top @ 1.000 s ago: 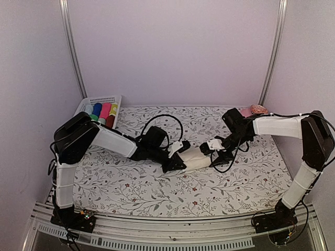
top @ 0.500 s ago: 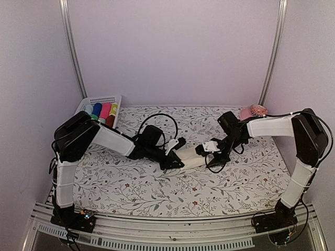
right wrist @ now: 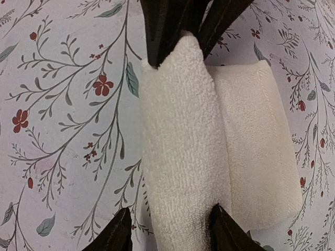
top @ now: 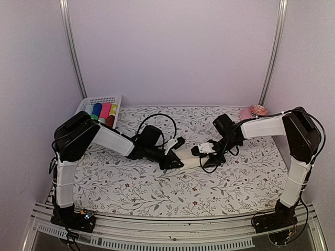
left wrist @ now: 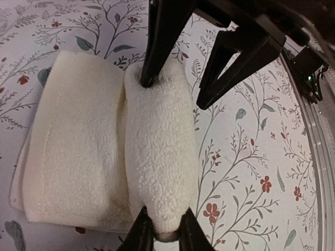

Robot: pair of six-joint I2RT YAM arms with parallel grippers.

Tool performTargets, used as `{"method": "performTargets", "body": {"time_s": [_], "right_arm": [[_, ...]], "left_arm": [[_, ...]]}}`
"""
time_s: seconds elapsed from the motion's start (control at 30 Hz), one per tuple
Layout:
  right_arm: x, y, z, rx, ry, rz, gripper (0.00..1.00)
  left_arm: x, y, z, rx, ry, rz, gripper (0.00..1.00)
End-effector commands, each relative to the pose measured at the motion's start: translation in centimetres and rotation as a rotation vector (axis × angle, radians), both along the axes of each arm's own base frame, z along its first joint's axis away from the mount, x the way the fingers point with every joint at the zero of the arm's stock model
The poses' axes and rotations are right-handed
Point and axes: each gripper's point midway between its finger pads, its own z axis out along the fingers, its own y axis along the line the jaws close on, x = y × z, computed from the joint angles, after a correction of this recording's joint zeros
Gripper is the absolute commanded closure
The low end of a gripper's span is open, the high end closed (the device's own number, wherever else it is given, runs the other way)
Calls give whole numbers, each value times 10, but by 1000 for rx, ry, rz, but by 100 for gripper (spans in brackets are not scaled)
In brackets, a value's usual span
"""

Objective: Roll the towels
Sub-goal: Roll the towel at the center of the board.

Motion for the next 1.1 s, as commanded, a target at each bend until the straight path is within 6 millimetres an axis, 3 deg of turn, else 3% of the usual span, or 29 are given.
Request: {"method": "performTargets", "body": {"time_s": [0.0, 0.07, 0.27, 0.3, 0.43, 0.63, 0.83, 1.07], "right_arm": [[3, 1, -22, -61, 34, -48, 54], [3, 2, -25, -69, 44, -53, 60], [-4, 9, -24, -94, 121, -38, 74], [-8, 11, -23, -97, 151, -30, 75], [-28, 14, -18, -136, 272, 5, 76], [-38, 19, -18, -172, 416, -3, 76], [-42, 24, -17, -204, 530, -56, 75], [-49, 28, -22, -249, 570, -80, 75]], "left_arm": [[-5, 19, -16, 48, 56, 37, 75], [-5, 22, -9, 39, 42, 48, 59], [-6, 36, 14, 27, -50, 103, 30], [-6, 38, 28, 13, -91, 112, 26], [-6, 42, 43, 47, -255, 139, 22], [-19, 38, 39, 150, -526, 135, 17], [-44, 34, 40, 145, -725, 86, 20], [-50, 20, 42, 192, -913, 83, 30]]}}
